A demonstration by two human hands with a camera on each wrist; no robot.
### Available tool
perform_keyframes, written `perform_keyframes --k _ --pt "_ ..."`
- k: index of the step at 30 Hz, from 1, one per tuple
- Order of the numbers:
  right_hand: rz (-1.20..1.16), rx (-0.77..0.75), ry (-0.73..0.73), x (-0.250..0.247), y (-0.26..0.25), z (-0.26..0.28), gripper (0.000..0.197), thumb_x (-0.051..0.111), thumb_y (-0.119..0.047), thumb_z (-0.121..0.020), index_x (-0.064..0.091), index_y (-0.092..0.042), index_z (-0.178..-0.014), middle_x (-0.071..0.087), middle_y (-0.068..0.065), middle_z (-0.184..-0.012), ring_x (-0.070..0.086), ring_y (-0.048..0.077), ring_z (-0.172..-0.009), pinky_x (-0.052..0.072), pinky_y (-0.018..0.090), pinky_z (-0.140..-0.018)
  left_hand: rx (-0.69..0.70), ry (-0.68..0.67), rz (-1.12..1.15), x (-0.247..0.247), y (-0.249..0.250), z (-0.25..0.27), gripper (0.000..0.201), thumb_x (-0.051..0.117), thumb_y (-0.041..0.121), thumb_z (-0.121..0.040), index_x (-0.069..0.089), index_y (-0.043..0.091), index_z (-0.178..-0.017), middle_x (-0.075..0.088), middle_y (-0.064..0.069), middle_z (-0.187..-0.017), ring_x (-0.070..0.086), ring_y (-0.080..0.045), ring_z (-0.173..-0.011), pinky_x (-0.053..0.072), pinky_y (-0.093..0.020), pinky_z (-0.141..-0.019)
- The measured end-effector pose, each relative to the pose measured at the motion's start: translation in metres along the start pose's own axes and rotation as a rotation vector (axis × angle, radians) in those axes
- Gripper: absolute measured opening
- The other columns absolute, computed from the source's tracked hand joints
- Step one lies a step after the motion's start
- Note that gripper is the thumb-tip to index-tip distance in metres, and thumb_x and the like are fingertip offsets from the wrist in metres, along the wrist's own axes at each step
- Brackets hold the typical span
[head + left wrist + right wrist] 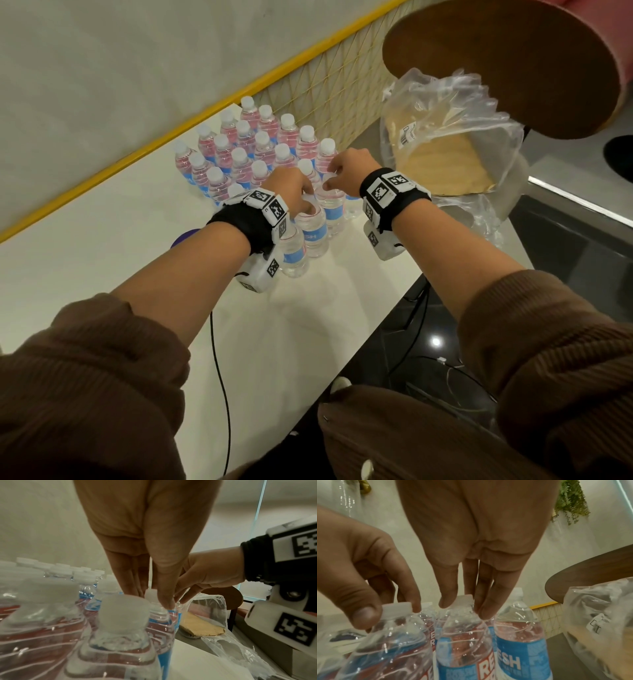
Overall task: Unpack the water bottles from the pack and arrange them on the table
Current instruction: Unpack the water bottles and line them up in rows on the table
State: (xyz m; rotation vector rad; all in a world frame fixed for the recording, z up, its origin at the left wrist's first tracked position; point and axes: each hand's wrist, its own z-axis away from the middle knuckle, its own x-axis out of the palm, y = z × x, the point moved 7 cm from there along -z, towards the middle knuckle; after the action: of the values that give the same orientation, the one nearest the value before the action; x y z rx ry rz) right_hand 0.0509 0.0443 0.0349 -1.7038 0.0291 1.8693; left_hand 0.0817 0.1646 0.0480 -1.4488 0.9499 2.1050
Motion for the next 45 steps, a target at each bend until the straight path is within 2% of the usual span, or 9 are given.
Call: perform_keyframes --k 3,13,29,32,35,39,41,45 --pt "0.043 -0.024 -0.018 -0.002 -0.005 0.001 0.043 0.065 -0.035 -0.085 0.062 -0.011 -0.12 0.062 0.01 -0.119 0.056 0.025 -0.112 0.045 0.031 -0.092 -0.002 -0.002 0.003 0.0 0.0 0.001 0.04 0.072 0.022 -0.081 0.065 0.006 -0.117 0.066 -0.012 -0.109 0.061 -0.026 -0.101 0.042 -0.026 -0.078" --pt "0.099 -0.072 -0.085 -0.006 -0.013 0.004 0.044 0.065 -0.024 -0.087 0.056 -0.016 -0.129 0.059 0.008 -0.128 0.052 0.025 -0.119 0.043 0.033 -0.1 -0.017 0.003 0.024 0.001 -0.003 0.002 0.04 0.073 0.022 -0.08 0.065 0.009 -0.117 0.067 -0.011 -0.107 0.062 -0.025 -0.098 0.044 -0.027 -0.076" --pt "0.061 -0.074 -0.069 -0.004 -0.011 0.005 0.044 0.064 -0.021 -0.087 0.055 -0.015 -0.13 0.057 0.008 -0.129 0.052 0.025 -0.12 0.041 0.031 -0.099 -0.001 0.046 0.05 -0.001 -0.007 0.004 0.043 0.074 0.025 -0.078 0.063 0.01 -0.117 0.065 -0.01 -0.107 0.06 -0.024 -0.1 0.043 -0.026 -0.078" --pt "0.04 -0.061 -0.057 -0.002 -0.006 0.006 0.048 0.063 -0.02 -0.088 0.051 -0.014 -0.134 0.055 0.009 -0.131 0.049 0.026 -0.122 0.039 0.031 -0.1 0.014 0.068 0.078 -0.013 -0.02 0.012 0.035 0.074 0.027 -0.077 0.064 0.008 -0.105 0.064 -0.009 -0.103 0.061 -0.023 -0.094 0.043 -0.027 -0.074" --pt "0.026 -0.055 -0.037 0.002 -0.003 0.006 0.047 0.06 -0.019 -0.088 0.05 -0.014 -0.134 0.055 0.01 -0.13 0.048 0.028 -0.122 0.037 0.031 -0.101 0.05 -0.051 -0.004 -0.017 -0.028 0.022 0.026 0.074 0.026 -0.078 0.064 0.01 -0.096 0.066 -0.007 -0.1 0.061 -0.022 -0.089 0.043 -0.028 -0.072" --pt "0.004 -0.047 -0.026 0.004 -0.004 0.005 0.043 0.057 -0.02 -0.089 0.052 -0.014 -0.131 0.056 0.012 -0.127 0.047 0.029 -0.122 0.036 0.031 -0.101 0.091 -0.267 -0.211 0.001 -0.027 0.035 0.042 0.075 0.027 -0.077 0.061 0.019 -0.116 0.06 0.0 -0.109 0.053 -0.014 -0.087 0.041 -0.026 -0.076" --pt "-0.007 -0.027 -0.034 0.007 -0.003 0.003 0.046 0.059 -0.022 -0.087 0.051 -0.016 -0.132 0.056 0.012 -0.127 0.045 0.03 -0.123 0.039 0.031 -0.098 0.116 -0.257 -0.247 0.005 -0.026 0.036 0.044 0.073 0.024 -0.079 0.061 0.021 -0.12 0.062 -0.002 -0.11 0.052 -0.014 -0.085 0.041 -0.026 -0.076" --pt "-0.011 -0.002 -0.054 0.011 -0.002 0.001 0.049 0.059 -0.025 -0.087 0.048 -0.018 -0.134 0.055 0.013 -0.126 0.041 0.029 -0.126 0.04 0.032 -0.099 0.136 -0.183 -0.223 0.003 -0.026 0.034 0.037 0.072 0.026 -0.08 0.067 0.017 -0.115 0.068 -0.006 -0.105 0.055 -0.015 -0.084 0.041 -0.026 -0.072"
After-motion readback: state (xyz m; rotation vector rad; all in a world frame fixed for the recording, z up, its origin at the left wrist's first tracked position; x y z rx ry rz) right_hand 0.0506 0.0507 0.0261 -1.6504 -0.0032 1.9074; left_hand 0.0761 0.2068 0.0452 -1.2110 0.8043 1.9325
